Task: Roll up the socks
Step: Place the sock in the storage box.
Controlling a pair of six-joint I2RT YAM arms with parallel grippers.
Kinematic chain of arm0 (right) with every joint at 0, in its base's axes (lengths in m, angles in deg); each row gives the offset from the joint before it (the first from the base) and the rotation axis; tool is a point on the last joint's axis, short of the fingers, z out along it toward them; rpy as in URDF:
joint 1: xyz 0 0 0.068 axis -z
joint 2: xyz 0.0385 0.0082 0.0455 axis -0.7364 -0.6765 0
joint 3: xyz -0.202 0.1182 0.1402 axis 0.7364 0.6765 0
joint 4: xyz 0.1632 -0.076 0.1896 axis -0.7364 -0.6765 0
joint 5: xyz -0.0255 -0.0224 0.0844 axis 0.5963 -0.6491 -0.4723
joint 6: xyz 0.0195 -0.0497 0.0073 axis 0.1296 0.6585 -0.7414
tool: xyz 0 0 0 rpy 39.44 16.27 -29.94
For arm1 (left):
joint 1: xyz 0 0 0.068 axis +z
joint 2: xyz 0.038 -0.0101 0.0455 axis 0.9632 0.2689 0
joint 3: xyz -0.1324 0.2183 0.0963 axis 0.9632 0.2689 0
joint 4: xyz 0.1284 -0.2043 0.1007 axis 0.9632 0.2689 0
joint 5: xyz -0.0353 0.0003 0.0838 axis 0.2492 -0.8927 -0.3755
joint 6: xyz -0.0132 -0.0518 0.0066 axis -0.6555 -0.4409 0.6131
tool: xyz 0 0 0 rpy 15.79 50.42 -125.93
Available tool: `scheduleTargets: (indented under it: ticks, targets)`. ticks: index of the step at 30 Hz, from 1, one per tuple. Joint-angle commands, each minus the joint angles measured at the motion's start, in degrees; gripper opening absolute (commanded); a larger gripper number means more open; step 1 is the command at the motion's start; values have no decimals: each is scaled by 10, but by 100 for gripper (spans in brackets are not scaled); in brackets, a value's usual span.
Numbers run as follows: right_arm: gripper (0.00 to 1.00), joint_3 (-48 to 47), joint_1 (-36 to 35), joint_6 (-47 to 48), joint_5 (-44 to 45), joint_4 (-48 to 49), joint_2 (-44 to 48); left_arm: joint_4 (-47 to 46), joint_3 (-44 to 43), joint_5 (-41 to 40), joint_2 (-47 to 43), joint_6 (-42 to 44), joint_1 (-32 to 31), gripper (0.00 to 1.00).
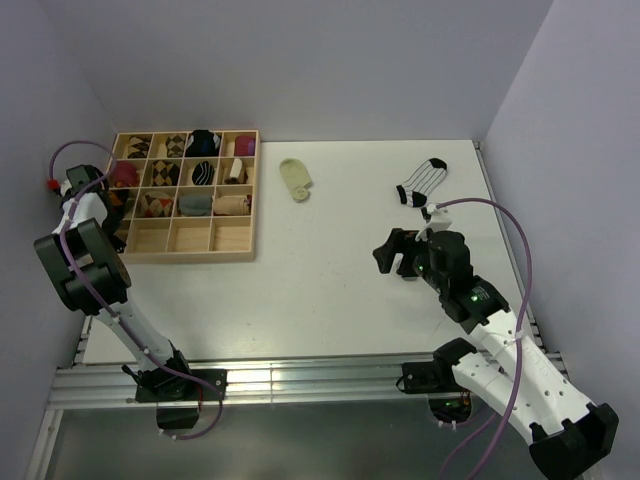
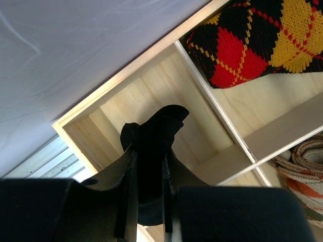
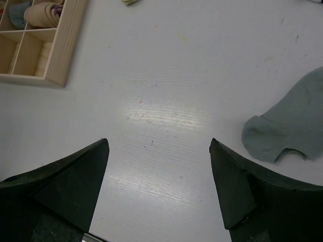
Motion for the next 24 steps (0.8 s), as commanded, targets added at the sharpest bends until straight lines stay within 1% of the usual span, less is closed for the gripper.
scheduleTargets:
  ticks: [1, 8, 13, 17, 21, 24]
  targets:
    - [88, 1, -3, 9, -1, 16, 2, -11, -24, -15, 9, 10, 5, 7]
    - [87, 3, -3, 10, -1, 20, 2, 5, -42, -24, 40, 5, 5, 13]
    - [87, 4, -3, 9, -1, 19, -3, 4, -36, -15, 39, 4, 4, 30]
    - [87, 3, -3, 10, -1, 20, 0, 1, -33, -9, 31, 3, 4, 38]
    - [87, 4, -3, 9, -1, 18, 5, -1, -29, -9, 19, 2, 4, 51]
    - [87, 3, -3, 10, -1, 18, 6, 4, -28, -9, 15, -1, 4, 56]
